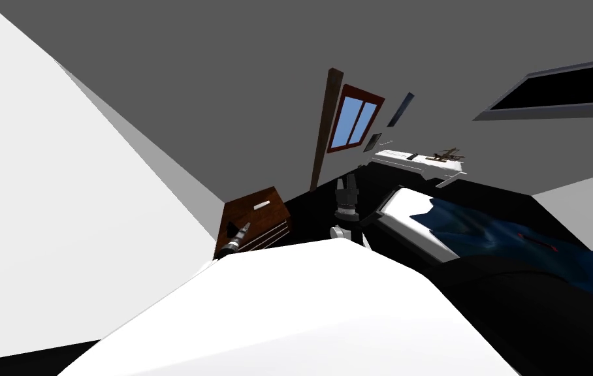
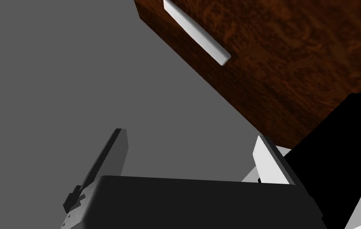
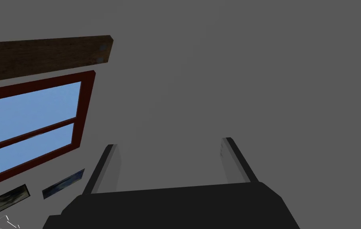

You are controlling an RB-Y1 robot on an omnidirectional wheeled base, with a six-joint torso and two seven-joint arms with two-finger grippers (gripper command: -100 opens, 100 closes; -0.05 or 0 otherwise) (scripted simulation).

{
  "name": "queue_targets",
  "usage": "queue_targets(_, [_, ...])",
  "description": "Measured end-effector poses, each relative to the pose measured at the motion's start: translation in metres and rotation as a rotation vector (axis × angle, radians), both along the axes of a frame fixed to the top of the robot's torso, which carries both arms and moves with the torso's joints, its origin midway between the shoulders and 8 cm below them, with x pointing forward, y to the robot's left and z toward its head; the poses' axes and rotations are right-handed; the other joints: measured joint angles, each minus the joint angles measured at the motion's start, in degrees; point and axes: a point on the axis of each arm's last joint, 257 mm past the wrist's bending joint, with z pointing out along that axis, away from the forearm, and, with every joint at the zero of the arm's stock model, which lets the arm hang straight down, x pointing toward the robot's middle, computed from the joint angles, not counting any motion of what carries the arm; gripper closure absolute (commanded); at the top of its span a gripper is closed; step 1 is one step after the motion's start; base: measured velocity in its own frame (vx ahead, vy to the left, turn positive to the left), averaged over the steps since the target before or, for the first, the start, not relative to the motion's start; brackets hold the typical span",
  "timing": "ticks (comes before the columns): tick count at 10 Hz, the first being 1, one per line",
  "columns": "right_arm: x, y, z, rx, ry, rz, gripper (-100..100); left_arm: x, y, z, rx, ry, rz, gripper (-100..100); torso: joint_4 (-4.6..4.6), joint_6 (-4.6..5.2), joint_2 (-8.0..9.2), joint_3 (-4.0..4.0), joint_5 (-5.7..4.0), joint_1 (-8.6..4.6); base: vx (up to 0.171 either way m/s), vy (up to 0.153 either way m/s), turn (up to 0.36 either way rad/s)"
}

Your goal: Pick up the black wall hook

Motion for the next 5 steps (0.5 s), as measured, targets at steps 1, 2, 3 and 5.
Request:
queue_targets(1, [0.000, 0.000, 0.000, 0.000, 0.000, 0.000, 0, -0.006, 0.010, -0.008, 0.022, 0.028, 0.006, -100, 0.00, -0.02, 0.01, 0.01, 0.00, 0.03, -0.012, -0.018, -0.052])
queue_targets(2, [0.000, 0.000, 0.000, 0.000, 0.000, 0.000, 0, -0.012, 0.024, -0.015, 0.052, 0.060, 0.010, -100, 0.00, -0.01, 0.00, 0.00, 0.00, 0.04, -0.009, -0.013, -0.030])
queue_targets(3, [0.000, 0.000, 0.000, 0.000, 0.000, 0.000, 0, -0.016, 0.033, -0.020, 0.068, 0.080, 0.015, -100, 0.00, -0.02, -0.01, 0.00, 0.01, 0.05, -0.010, -0.017, -0.057])
queue_targets(5, [0.000, 0.000, 0.000, 0.000, 0.000, 0.000, 0, -0.030, 0.064, -0.035, 0.135, 0.146, 0.024, -100, 0.00, -0.01, 0.01, 0.01, 0.00, 0.02, -0.019, -0.029, -0.092])
